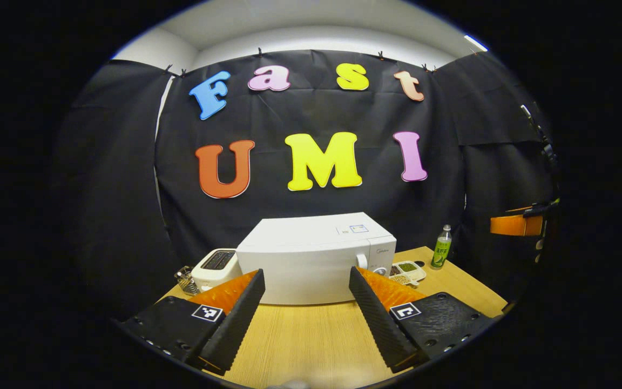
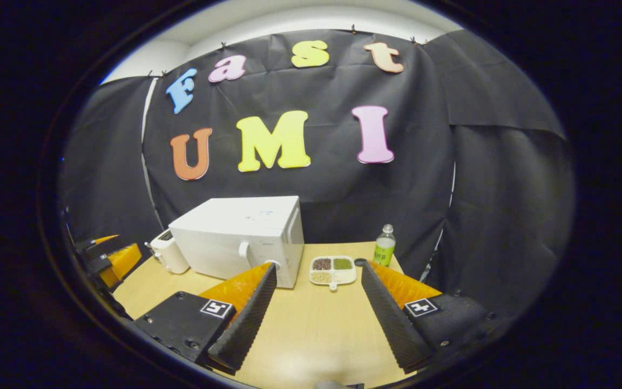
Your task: Open the microwave oven with the left hand, put the food in, and close the microwave oven.
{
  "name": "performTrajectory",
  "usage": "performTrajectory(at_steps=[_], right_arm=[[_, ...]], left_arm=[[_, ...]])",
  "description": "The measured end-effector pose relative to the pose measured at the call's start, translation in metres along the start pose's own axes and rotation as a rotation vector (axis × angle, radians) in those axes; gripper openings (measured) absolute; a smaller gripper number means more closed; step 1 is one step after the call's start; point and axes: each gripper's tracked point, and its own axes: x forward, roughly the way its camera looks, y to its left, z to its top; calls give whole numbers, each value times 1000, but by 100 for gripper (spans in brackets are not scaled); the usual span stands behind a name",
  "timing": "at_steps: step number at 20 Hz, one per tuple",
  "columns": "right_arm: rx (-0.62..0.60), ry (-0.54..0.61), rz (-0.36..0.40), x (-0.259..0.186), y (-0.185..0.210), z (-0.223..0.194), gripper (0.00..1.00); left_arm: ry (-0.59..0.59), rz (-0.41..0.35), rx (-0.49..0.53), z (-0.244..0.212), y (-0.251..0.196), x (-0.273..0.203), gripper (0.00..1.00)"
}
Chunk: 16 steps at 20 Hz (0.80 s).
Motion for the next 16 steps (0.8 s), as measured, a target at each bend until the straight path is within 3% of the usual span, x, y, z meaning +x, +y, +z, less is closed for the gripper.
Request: performTrajectory(at_steps=[1,2,3,6,7,8,9,10,11,12,13,14,15,16], right_arm=[[-16,-18,2,-3,7,4,92],[-30,-35,3,-5,13,10,100],[-41,-53,6,-9,21,15,92],[-54,-92,16,-19,41,28,92],[-51,-103,20,-22,47,30,100],[-46,-108,21,-25,52,33,92],[-40,-112,23,-28,56,34,100],[-38,-118,19,-31,58,37,92],[-37,-119,17,-33,59,38,100],[-37,-125,16,-37,62,40,92],[-38,-128,11,-41,63,42,100],[-43,-133,4,-44,62,43,100],[-48,-136,-4,-47,61,45,92],[-49,-139,-9,-50,62,46,100]], left_arm=[[-8,2,-9,6,5,-7,96],[-22,11,-9,14,12,-12,96],[-30,27,-7,19,20,-16,97],[-65,47,-15,37,37,-29,96],[-75,51,-13,41,42,-31,96],[-81,56,-12,42,46,-33,96],[-85,56,-8,44,50,-37,96],[-93,55,-5,46,52,-38,96],[-99,53,-4,48,52,-38,96],[-102,43,-4,48,51,-39,96],[-106,37,-5,50,52,-41,96],[-107,32,-6,52,53,-41,96],[-107,27,-9,51,52,-42,96],[-114,18,-12,54,50,-41,96]])
